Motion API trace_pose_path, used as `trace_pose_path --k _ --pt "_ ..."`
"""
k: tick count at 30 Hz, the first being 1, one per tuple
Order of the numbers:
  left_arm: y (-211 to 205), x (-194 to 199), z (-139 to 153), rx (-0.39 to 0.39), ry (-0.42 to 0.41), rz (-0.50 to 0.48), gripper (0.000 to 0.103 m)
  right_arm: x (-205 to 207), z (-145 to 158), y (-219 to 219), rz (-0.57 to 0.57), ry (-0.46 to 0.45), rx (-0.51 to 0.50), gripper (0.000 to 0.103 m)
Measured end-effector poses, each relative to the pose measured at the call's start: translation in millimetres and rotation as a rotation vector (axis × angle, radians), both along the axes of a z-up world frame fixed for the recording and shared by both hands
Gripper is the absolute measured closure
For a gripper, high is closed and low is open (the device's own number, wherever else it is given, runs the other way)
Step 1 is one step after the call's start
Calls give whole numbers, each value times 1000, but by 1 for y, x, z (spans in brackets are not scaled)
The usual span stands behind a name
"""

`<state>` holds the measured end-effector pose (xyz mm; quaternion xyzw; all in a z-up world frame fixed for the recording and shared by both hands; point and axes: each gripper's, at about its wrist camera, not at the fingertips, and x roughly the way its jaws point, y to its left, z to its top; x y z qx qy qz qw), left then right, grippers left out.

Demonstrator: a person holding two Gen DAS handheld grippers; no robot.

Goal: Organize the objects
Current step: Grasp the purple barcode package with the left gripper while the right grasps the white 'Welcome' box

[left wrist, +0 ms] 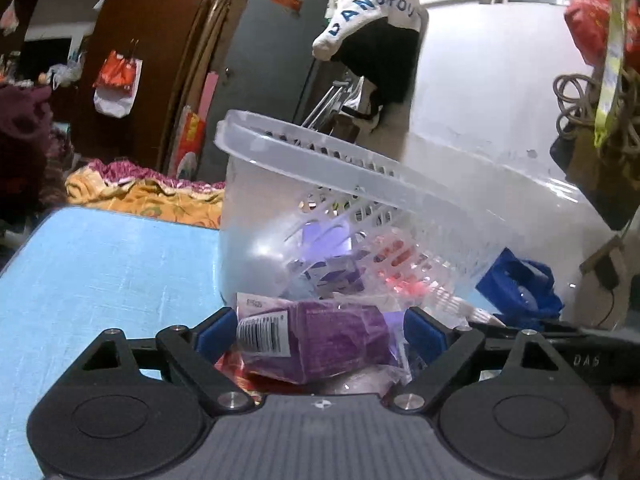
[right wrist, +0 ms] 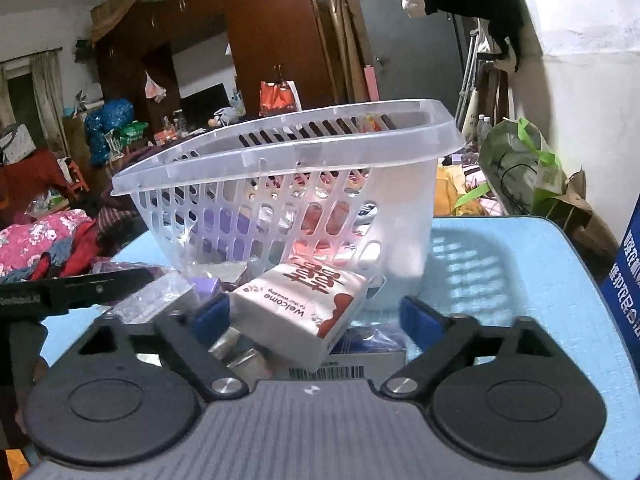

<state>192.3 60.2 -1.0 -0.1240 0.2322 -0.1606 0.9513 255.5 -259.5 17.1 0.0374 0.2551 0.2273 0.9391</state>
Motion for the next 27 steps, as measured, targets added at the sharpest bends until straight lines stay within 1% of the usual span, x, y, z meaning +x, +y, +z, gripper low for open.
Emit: trace_pose_path --k 1,2,3,4,5,6,8,11,15,20,23,27 --pt "0 -2 0 4 -5 -1 12 -1 1 -1 10 0 -5 19" --pt "-1 -3 -1 9 -10 0 17 -1 0 0 14 0 -10 25" --pt "-1 -4 -1 21 -13 15 23 -3 0 -1 22 -3 -7 28" --pt "0 -4 -1 22 -15 19 23 -3 0 -1 35 -4 0 36" --pt "2 -6 0 10 -23 13 27 -4 1 -1 43 -9 10 40" --pt "4 -8 0 -1 -34 7 32 -6 1 -2 40 -16 13 40" --pt "7 -12 1 -19 -51 2 37 -12 1 -4 28 -49 17 40" --pt "11 -18 1 -45 -86 -3 37 -23 -1 -11 30 -83 56 40" --pt "11 -23 4 -57 -126 -1 38 -38 -6 -20 17 -133 78 40" --pt "14 -27 5 -81 -169 7 38 -38 -7 -29 18 -152 132 40" --pt "19 -31 4 -110 -194 6 38 -43 -7 -29 5 -188 137 40" --pt "24 -34 4 -138 -217 6 38 -50 -7 -27 23 -244 141 40"
